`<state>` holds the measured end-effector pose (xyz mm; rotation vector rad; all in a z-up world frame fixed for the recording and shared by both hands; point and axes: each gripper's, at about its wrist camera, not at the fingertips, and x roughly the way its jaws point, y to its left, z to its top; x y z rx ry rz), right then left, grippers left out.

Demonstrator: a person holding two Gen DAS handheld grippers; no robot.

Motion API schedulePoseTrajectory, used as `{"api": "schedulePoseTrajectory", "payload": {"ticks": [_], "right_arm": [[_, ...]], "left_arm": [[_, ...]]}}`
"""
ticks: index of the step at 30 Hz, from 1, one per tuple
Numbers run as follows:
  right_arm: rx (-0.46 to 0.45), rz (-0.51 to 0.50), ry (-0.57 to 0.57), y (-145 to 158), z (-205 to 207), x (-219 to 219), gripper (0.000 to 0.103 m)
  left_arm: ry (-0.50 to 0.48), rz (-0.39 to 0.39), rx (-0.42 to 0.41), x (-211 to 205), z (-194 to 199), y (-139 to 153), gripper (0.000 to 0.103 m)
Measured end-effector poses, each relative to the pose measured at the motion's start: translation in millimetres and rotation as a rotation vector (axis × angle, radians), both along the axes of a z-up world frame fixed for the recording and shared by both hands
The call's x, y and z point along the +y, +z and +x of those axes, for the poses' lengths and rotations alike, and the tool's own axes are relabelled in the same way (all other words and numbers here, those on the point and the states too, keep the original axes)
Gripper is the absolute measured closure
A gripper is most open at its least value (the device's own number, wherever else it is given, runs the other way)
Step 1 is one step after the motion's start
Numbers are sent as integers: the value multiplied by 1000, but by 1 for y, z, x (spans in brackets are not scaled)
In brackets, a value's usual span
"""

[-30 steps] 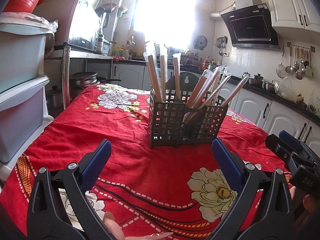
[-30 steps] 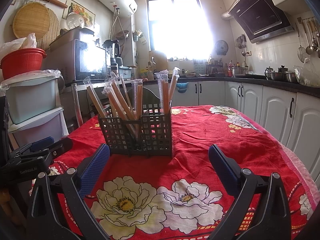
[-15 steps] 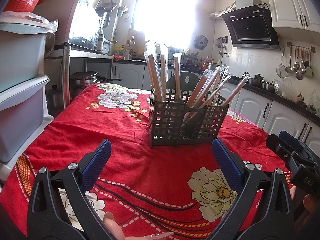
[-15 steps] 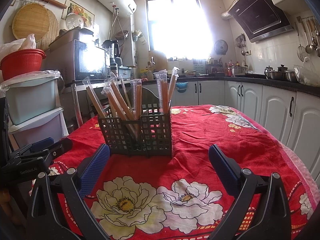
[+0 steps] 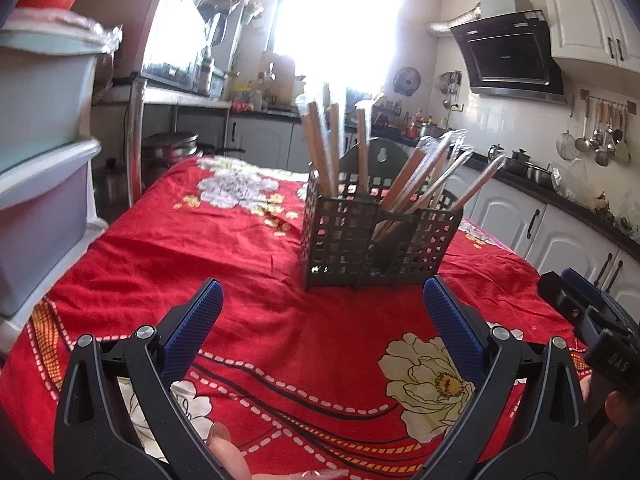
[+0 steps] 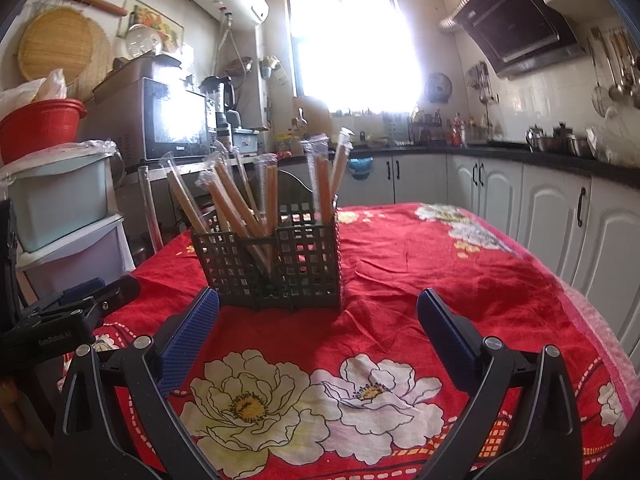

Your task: Organize utensils

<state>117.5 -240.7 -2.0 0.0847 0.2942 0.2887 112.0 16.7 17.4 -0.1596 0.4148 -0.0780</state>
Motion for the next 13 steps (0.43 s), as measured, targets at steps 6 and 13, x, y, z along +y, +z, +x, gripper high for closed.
{"api": "schedulePoseTrajectory", "payload": {"ticks": [6,13], "right_arm": [[105,-43,-99,11,34,-34,6],[469,-203,-320,-28,150,-103,6]], "left_arm": [[115,60,185,48,33,17,10],[328,92,415,137,119,-23,10]]}}
